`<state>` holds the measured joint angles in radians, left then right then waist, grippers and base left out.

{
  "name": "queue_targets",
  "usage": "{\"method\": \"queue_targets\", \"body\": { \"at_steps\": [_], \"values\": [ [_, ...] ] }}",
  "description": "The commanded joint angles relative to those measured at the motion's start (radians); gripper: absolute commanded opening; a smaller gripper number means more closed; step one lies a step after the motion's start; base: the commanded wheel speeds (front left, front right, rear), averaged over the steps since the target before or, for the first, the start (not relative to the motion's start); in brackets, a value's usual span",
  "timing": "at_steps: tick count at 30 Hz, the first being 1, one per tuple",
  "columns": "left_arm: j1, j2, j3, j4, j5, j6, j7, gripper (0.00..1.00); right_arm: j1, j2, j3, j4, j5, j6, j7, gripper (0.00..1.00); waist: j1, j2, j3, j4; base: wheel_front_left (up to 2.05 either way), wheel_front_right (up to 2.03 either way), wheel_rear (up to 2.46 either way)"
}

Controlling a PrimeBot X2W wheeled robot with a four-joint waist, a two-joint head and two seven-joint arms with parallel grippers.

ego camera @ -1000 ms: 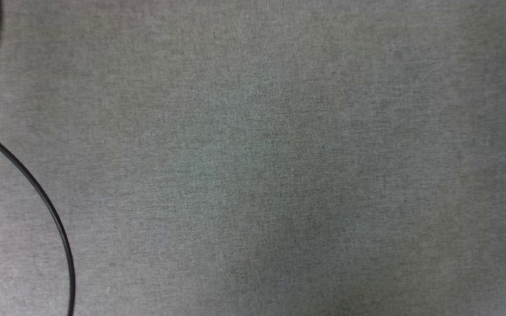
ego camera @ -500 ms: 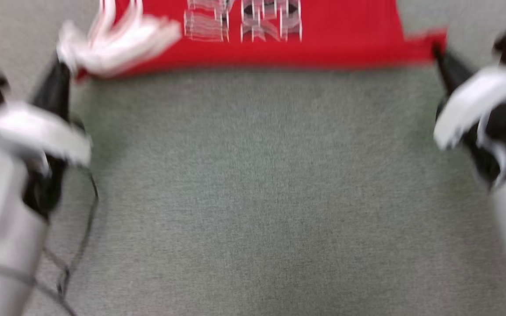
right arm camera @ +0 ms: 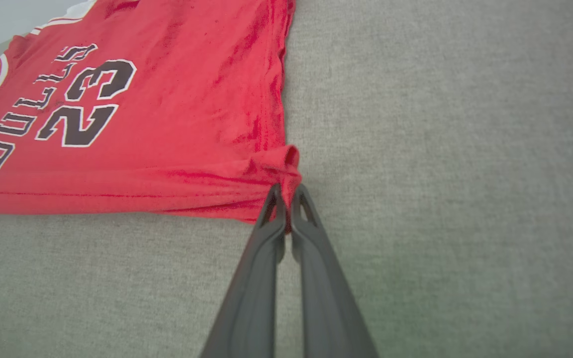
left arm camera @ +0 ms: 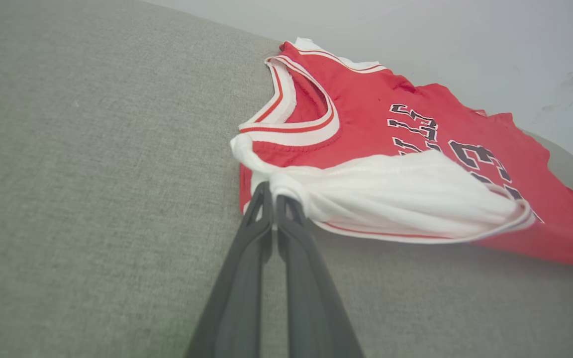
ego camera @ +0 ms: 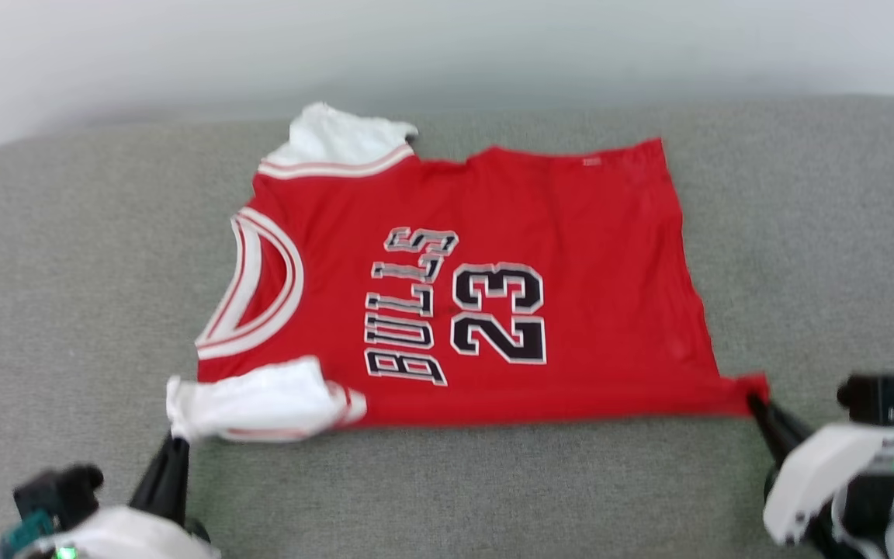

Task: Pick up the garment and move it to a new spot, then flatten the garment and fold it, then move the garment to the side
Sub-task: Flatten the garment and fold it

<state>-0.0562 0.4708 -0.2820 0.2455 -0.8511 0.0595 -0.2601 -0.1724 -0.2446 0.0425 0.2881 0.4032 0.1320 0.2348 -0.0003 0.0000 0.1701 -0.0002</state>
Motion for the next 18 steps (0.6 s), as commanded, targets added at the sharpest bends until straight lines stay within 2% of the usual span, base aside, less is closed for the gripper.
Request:
{"method": "queue_targets", "body": {
  "at_steps": [1, 8, 14, 18],
  "values": [
    [0.077, 0.004, 0.013, -0.038, -0.005, 0.035, -0.007, 0.0, 0.09, 0.014, -0.036, -0.037, -0.003, -0.002, 0.018, 0.0, 0.0003, 0.0, -0.057, 0.015, 0.0, 0.0, 0.0],
    [0.263, 0.016, -0.01, -0.161, -0.015, 0.106, 0.04, 0.0, 0.336, 0.098, -0.126, -0.171, -0.04, -0.002, 0.081, 0.0, 0.0003, 0.0, -0.111, 0.027, 0.0, 0.0, 0.0],
    [0.329, 0.028, -0.009, -0.234, -0.028, 0.135, 0.069, 0.0, 0.42, 0.135, -0.156, -0.25, -0.057, -0.002, 0.124, 0.0, 0.0003, 0.0, -0.121, 0.026, 0.0, 0.0, 0.0],
    [0.292, 0.035, -0.019, -0.279, -0.012, 0.131, 0.078, 0.0, 0.39, 0.137, -0.149, -0.282, -0.072, -0.002, 0.144, 0.0, 0.0003, 0.0, -0.105, 0.022, 0.0, 0.0, 0.0]
  ]
}}
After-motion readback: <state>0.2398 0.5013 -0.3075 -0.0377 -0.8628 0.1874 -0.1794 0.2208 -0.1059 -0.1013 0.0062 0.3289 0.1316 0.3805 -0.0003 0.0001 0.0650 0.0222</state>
